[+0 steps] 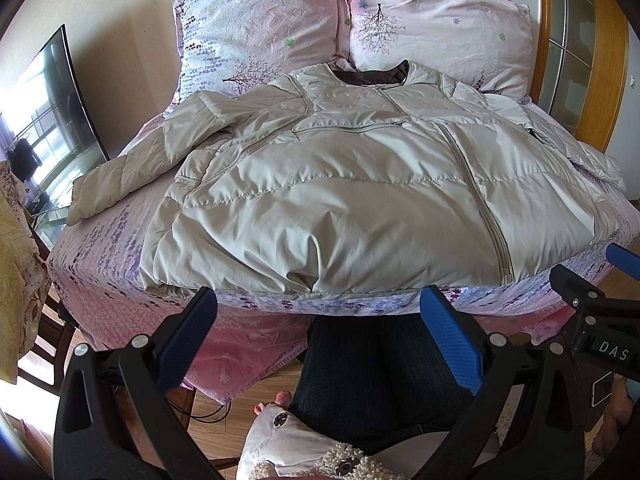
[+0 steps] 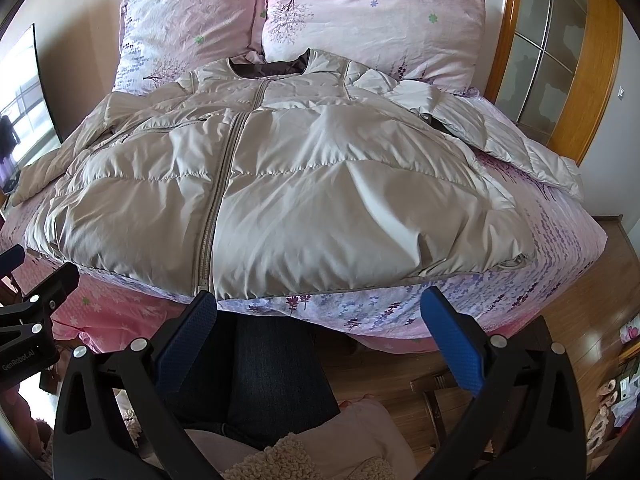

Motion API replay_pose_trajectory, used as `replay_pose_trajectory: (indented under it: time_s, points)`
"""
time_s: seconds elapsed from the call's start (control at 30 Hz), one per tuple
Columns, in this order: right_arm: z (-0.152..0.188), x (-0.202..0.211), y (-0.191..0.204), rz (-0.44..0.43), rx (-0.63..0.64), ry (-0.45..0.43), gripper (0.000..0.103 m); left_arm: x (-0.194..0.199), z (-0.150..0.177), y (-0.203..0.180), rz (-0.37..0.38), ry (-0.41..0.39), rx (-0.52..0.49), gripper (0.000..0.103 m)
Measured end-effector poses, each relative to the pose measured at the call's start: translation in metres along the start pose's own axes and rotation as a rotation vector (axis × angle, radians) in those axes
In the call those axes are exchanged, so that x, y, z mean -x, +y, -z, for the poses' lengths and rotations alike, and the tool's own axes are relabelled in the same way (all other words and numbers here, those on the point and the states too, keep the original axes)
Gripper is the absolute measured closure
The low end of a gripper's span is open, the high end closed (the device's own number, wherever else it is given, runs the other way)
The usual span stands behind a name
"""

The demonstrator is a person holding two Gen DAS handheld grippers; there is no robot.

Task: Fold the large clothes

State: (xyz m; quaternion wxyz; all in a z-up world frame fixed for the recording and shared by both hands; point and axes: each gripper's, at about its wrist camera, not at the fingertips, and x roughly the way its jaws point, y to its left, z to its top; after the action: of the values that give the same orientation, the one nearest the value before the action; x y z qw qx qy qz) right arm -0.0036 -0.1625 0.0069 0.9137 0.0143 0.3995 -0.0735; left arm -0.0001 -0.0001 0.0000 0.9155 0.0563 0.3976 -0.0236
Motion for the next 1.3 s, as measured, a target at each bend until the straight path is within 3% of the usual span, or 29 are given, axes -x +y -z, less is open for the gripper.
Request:
replay_pose_trajectory:
  time_s: [1.07, 1.3]
  points:
    - [-0.006, 0.000, 0.003, -0.001, -0.002, -0.015, 0.001, 0.000, 0.000, 0.000, 0.002, 0.004, 0.004, 0.002]
    - [-0.022, -0.001, -0.016, 0.006, -0.058, -0.072, 0.001, -0.008, -0.004, 0.010, 0.063, 0.020, 0.014, 0.002]
